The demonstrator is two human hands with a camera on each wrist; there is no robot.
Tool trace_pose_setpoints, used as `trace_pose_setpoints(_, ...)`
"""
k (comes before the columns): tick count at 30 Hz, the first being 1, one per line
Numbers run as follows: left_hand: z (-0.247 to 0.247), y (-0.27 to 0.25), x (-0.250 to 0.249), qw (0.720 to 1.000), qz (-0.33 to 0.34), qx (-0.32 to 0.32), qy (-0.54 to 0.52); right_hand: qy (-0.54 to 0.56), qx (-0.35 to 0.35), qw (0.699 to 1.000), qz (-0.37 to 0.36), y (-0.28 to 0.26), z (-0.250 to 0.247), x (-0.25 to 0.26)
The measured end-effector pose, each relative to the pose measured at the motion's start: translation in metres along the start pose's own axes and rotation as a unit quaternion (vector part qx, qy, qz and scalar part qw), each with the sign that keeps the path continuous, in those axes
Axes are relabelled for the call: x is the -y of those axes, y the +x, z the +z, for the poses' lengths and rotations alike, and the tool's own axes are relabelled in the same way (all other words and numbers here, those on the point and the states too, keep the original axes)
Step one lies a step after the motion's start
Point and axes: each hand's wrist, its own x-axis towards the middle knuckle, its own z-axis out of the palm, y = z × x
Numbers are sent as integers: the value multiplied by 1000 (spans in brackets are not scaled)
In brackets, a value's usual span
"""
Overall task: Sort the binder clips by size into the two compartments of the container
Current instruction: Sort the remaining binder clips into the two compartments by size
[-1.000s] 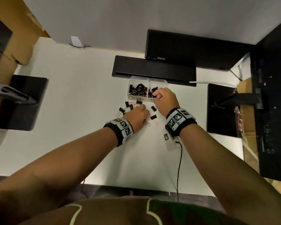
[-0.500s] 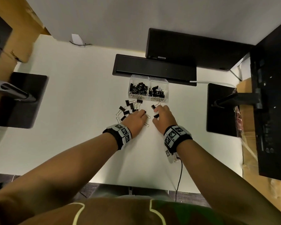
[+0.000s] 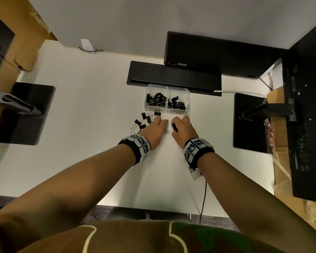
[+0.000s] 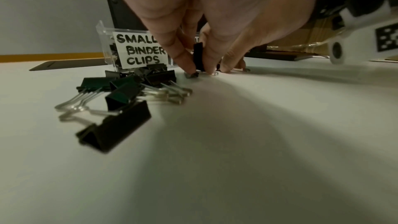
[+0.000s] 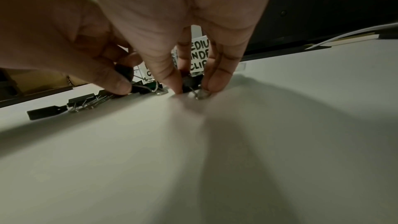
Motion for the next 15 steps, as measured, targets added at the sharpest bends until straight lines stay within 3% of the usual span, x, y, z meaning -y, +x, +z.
trace_pose_setpoints(9, -5, 14, -1, 999, -40, 22, 3, -6, 4, 1000, 9, -7, -4, -4)
trace_pose_setpoints(15, -4, 13, -2, 999, -14, 10, 29, 188, -56, 980, 34, -13, -25, -5)
